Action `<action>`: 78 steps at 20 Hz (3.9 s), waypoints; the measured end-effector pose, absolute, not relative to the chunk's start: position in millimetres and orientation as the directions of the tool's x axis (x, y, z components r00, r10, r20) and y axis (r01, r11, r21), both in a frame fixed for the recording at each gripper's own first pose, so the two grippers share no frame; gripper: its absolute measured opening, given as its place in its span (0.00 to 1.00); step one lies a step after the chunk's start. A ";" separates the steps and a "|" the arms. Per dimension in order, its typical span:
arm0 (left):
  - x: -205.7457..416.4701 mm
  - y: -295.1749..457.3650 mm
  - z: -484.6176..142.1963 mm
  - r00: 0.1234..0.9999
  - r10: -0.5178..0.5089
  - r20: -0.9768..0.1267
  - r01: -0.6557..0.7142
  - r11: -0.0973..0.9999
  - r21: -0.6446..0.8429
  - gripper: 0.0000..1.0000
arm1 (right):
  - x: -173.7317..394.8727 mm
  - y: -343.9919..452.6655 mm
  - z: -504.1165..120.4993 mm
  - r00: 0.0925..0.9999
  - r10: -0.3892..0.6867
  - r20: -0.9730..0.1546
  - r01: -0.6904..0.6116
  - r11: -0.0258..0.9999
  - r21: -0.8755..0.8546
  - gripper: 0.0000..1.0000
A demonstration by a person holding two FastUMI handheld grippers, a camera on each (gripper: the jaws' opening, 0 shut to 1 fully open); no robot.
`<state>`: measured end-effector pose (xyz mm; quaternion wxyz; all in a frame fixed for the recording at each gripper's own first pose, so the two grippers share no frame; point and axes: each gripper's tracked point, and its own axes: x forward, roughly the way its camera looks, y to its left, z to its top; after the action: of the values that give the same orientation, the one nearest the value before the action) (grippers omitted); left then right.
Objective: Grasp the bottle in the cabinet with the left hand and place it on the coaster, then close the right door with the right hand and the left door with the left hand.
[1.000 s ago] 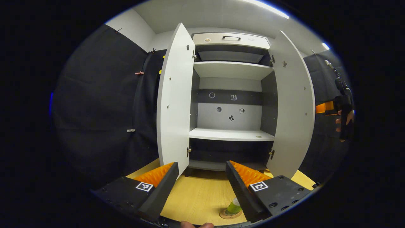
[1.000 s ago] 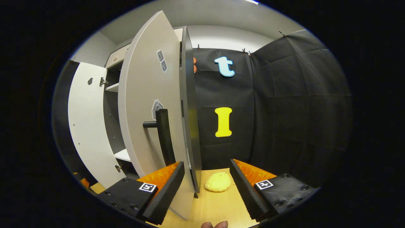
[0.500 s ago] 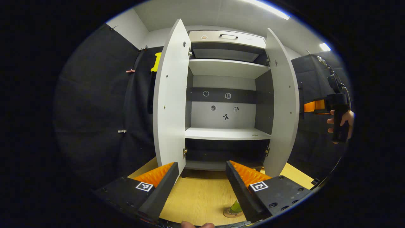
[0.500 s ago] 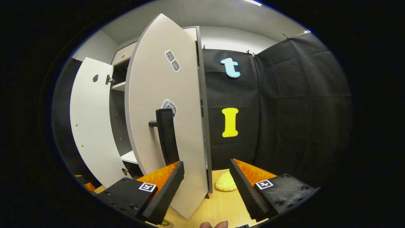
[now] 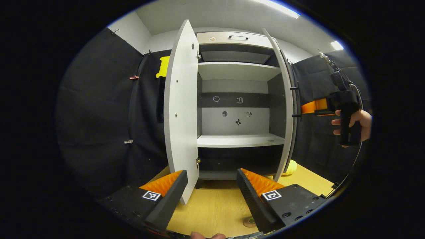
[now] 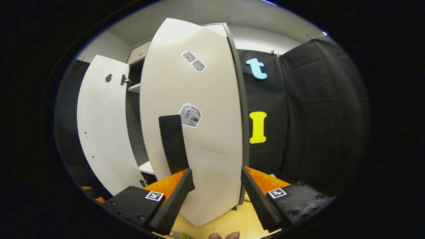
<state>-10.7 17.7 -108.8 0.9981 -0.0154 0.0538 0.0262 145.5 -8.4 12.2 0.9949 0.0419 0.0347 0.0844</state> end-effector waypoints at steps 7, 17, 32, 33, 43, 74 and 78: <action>-14.1 46.6 -106.3 0.988 0.074 -0.137 -0.080 0.996 -0.038 0.95 | 171.8 26.2 7.9 0.977 0.206 -0.053 -0.202 0.976 0.081 0.97; 3.3 125.7 -65.3 0.987 0.126 -0.095 -0.132 0.989 -0.067 0.95 | 163.4 27.2 21.0 0.985 0.166 -0.037 -0.164 0.984 0.065 0.98; 74.6 222.1 -25.0 0.971 0.234 -0.048 -0.237 0.968 -0.079 0.95 | 104.2 -39.3 33.6 0.999 0.029 -0.026 -0.029 1.000 0.000 0.98; 77.1 222.7 -26.7 0.971 0.233 -0.051 -0.236 0.969 -0.074 0.95 | 102.7 -43.3 33.3 0.999 0.022 -0.026 -0.022 1.000 0.002 0.98; 63.5 161.0 -22.9 0.985 0.162 -0.057 -0.165 0.985 -0.054 0.93 | 108.8 -60.5 30.5 0.999 0.020 -0.040 -0.019 1.000 0.023 0.97; 150.8 -52.6 -6.2 0.990 -0.108 -0.091 0.109 0.994 0.006 0.91 | 71.2 -108.7 31.4 0.999 -0.037 -0.029 0.038 0.999 0.035 0.97; 159.1 -58.1 -6.9 0.991 -0.090 -0.095 0.088 0.996 -0.020 0.91 | 67.3 -110.4 33.1 0.999 -0.031 -0.024 0.032 0.999 0.042 0.97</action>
<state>159.1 -58.1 -6.9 0.9978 -0.0079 0.0481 -0.0447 67.3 -110.4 33.1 0.9996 0.0210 0.0119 -0.0156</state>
